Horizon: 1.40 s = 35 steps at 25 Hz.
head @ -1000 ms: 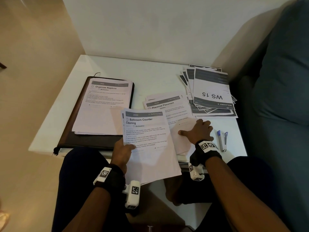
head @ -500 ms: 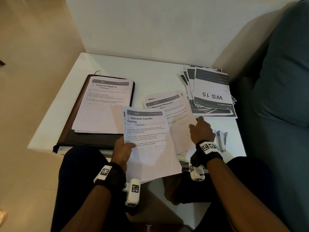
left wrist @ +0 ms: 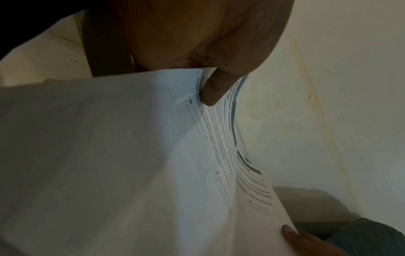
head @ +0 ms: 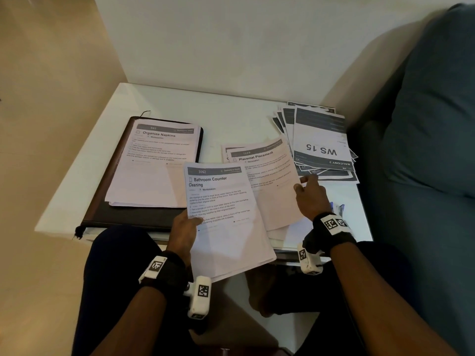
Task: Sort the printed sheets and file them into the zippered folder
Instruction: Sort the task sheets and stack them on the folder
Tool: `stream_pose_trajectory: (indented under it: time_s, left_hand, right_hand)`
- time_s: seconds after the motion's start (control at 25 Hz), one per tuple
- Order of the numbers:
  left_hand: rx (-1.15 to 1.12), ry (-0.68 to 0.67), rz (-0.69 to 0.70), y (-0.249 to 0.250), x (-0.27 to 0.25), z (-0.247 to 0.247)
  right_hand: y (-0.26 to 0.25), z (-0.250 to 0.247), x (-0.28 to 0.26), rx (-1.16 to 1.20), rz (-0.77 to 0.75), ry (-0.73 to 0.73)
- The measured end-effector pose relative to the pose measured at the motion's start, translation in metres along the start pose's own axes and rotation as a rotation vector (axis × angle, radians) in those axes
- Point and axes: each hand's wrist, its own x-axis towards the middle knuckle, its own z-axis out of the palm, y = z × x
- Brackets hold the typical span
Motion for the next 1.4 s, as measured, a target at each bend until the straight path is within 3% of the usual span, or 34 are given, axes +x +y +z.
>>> stream_pose_trajectory:
  time_s: [0.12, 0.24, 0.36, 0.6, 0.88, 1.12, 1.4]
  left_hand:
    - [0.0, -0.001, 0.002, 0.0, 0.001, 0.0]
    - [0.003, 0.003, 0.026, -0.002, 0.002, 0.0]
    - [0.041, -0.006, 0.102, -0.007, 0.003, 0.0]
    - [0.065, -0.047, 0.162, -0.005, -0.001, 0.0]
    - [0.13, -0.035, 0.286, -0.011, 0.004, 0.0]
    - [0.195, -0.059, 0.377, -0.012, 0.005, -0.003]
    - [0.155, -0.016, 0.364, -0.012, 0.006, -0.002]
  right_hand:
    - [0.003, 0.002, -0.004, -0.06, -0.037, 0.046]
    - [0.007, 0.0, -0.006, -0.08, -0.097, 0.193]
    - [0.003, -0.011, -0.01, 0.059, -0.075, 0.269]
    - [0.017, -0.029, -0.009, 0.235, -0.04, 0.182]
    - [0.011, -0.052, -0.006, 0.601, 0.104, 0.435]
    - [0.009, -0.046, -0.008, 0.79, 0.191, 0.302]
    - [0.007, -0.032, -0.009, 0.851, 0.241, 0.235]
